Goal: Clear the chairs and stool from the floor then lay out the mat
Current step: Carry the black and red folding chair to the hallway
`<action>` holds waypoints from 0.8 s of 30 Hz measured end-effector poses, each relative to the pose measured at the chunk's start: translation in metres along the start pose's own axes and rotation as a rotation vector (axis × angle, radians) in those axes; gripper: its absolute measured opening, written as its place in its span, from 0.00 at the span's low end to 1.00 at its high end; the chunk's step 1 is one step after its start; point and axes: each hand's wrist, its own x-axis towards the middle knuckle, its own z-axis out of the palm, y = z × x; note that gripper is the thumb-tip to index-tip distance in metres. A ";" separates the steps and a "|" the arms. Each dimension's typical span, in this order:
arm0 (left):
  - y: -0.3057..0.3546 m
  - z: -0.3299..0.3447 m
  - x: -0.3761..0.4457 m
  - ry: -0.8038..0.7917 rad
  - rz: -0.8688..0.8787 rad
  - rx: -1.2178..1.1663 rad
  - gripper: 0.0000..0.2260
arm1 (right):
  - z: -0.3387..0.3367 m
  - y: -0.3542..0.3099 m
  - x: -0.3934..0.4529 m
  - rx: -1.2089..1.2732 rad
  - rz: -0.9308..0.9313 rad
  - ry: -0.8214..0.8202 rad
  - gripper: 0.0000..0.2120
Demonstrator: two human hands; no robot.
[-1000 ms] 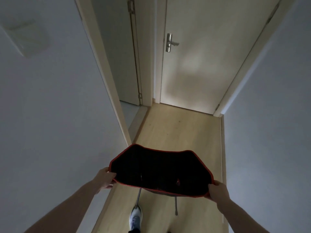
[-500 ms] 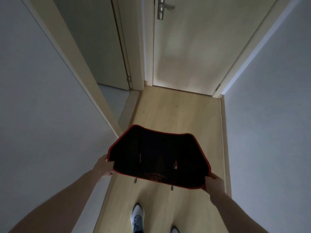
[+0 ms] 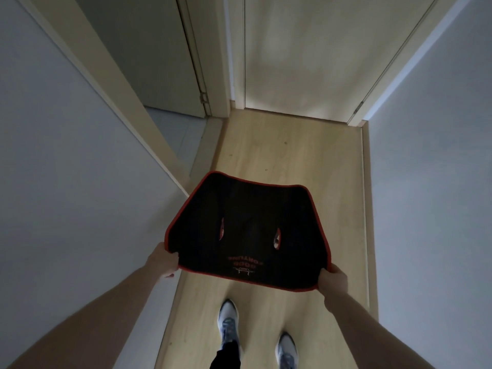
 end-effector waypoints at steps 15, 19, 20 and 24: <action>-0.068 0.004 0.000 -0.147 -0.092 0.011 0.22 | -0.005 0.032 -0.035 -0.467 0.173 -0.272 0.09; -0.083 0.007 -0.019 -0.143 -0.002 -0.008 0.30 | -0.012 0.039 -0.058 -0.547 0.148 -0.311 0.20; -0.084 0.009 -0.020 -0.135 0.012 0.002 0.33 | -0.012 0.037 -0.061 -0.563 0.140 -0.313 0.22; -0.089 0.024 -0.067 -0.072 0.058 0.052 0.29 | -0.018 0.021 -0.094 -0.731 -0.055 -0.368 0.29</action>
